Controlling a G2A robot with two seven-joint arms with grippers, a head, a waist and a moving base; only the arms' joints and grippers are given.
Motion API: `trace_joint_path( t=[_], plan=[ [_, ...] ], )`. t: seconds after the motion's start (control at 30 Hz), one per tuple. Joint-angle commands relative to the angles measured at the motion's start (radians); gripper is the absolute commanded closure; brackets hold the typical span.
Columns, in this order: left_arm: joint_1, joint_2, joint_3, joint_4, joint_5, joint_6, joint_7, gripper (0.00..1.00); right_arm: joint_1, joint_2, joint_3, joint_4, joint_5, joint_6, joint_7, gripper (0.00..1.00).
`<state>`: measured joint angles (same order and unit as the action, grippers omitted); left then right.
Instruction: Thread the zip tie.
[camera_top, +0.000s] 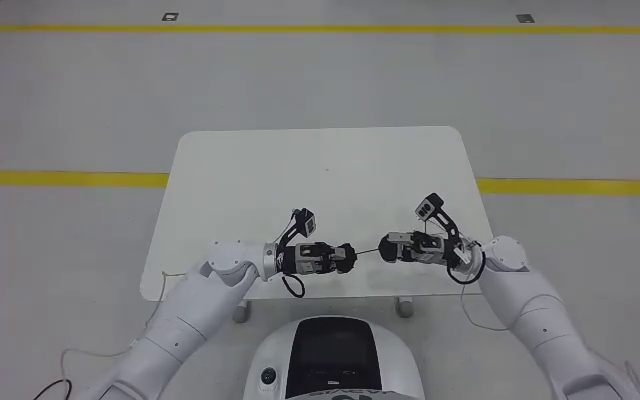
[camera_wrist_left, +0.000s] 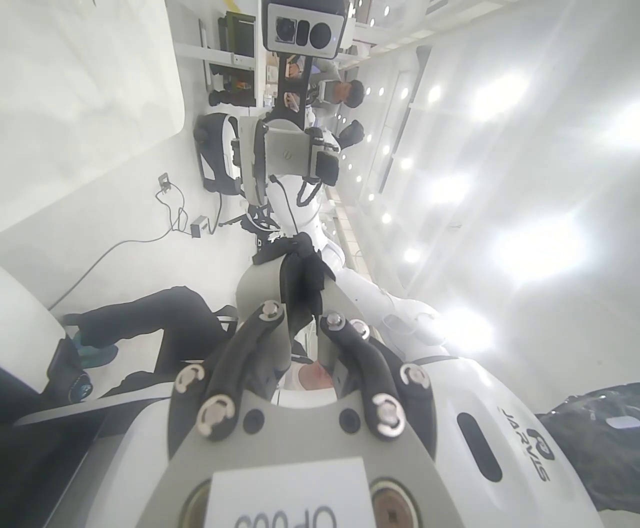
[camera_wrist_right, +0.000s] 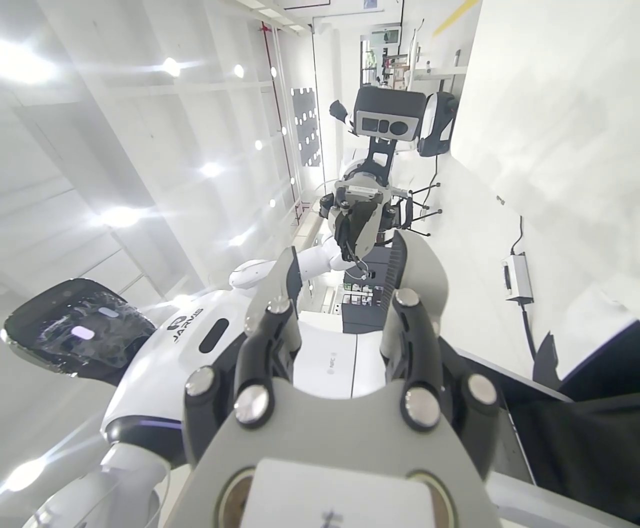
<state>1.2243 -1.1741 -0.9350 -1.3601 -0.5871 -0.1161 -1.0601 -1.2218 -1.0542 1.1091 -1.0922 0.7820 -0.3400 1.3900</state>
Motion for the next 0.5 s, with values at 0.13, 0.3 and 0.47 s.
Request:
trace_joint_path(
  t=[0.13,0.3,0.47],
  plan=[
    [0.000,0.000,0.000,0.000,0.000,0.000,0.000,1.00,0.013,0.016,-0.037,0.003,0.006,0.000,0.000,0.71],
    [0.000,0.000,0.000,0.000,0.000,0.000,0.000,1.00,0.022,0.027,-0.059,0.000,0.012,0.000,0.000,0.75],
    [0.000,0.000,0.000,0.000,0.000,0.000,0.000,1.00,0.021,0.034,-0.065,-0.001,0.025,0.000,0.000,0.77]
  ],
)
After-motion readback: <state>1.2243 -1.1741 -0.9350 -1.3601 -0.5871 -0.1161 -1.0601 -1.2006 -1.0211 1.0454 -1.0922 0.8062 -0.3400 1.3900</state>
